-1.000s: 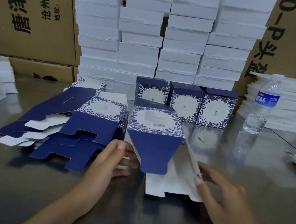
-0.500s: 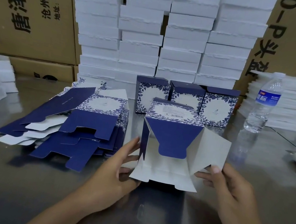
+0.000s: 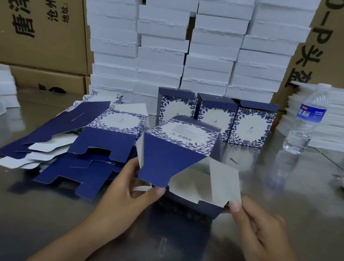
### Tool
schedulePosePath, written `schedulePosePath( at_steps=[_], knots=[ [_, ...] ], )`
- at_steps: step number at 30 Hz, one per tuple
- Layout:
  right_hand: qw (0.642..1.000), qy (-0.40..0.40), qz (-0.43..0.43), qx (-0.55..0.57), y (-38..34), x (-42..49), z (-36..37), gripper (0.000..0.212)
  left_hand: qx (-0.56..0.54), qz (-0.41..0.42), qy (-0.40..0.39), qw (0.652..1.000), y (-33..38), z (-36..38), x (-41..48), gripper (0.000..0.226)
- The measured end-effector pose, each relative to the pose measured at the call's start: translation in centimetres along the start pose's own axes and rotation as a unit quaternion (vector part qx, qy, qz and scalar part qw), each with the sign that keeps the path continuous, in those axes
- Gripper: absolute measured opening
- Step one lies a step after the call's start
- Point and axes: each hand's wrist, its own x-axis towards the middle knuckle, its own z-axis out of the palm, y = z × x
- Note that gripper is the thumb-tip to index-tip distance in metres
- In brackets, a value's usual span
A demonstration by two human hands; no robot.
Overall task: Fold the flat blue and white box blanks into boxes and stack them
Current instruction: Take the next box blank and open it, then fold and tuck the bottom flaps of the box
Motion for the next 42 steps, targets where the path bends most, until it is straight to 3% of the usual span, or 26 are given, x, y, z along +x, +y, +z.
schedulePosePath(
  at_steps=[3, 6, 10, 15, 18, 20, 24, 28, 31, 35, 38, 40, 42],
  knots=[
    [1.0, -0.02, 0.007, 0.015, -0.2, -0.2, 0.0, 0.04, -0.002, 0.001, 0.029, 1.0, -0.2, 0.1, 0.2, 0.038],
    [1.0, 0.006, -0.01, 0.019, -0.6, -0.1, 0.1, 0.028, 0.047, -0.016, 0.022, 0.999, -0.9, 0.1, 0.3, 0.019],
    [0.999, 0.025, -0.032, -0.03, -0.9, -0.2, 0.1, 0.03, 0.037, -0.069, 0.058, 0.995, -1.2, 0.4, 0.1, 0.035],
    [0.989, -0.031, -0.047, -0.134, -1.6, -0.3, -0.5, 0.028, 0.065, -0.022, 0.043, 0.997, -0.2, 0.7, -0.5, 0.029],
    [0.977, -0.088, -0.065, -0.181, -2.3, -0.2, -0.6, 0.044, 0.126, 0.03, 0.059, 0.99, -1.3, 0.5, -0.3, 0.017],
    [0.975, -0.123, -0.048, -0.18, -2.5, -0.2, -0.6, 0.055, 0.155, 0.06, 0.076, 0.983, -1.5, 0.5, -0.4, 0.019],
    [0.973, -0.158, 0.022, -0.169, -2.4, -0.1, -0.2, 0.063, 0.135, 0.018, 0.107, 0.985, -0.6, 0.8, -0.9, 0.042],
    [0.978, -0.14, 0.072, -0.134, -1.6, -0.6, 0.8, 0.061, 0.12, 0.034, 0.1, 0.987, -0.3, 1.2, -1.3, 0.048],
    [0.984, -0.11, 0.116, -0.084, -1.3, -0.6, 1.2, 0.048, 0.09, 0.038, 0.114, 0.989, -0.4, 1.1, -1.4, 0.056],
    [0.981, -0.083, 0.114, -0.136, -1.7, -0.7, 1.1, 0.024, 0.073, 0.008, 0.103, 0.992, 0.1, 0.8, -1.4, 0.061],
    [0.977, -0.068, 0.135, -0.149, -2.4, -0.5, 1.0, 0.054, 0.069, -0.014, 0.095, 0.993, 0.7, 0.6, -1.5, 0.061],
    [0.975, -0.06, 0.202, -0.073, -2.7, -0.5, 1.5, 0.055, 0.059, -0.021, 0.1, 0.993, 1.0, 0.8, -1.8, 0.061],
    [0.962, -0.002, 0.269, 0.046, -2.9, -0.5, 2.5, 0.052, 0.051, -0.014, 0.107, 0.993, 1.1, 1.2, -2.2, 0.059]
  ],
)
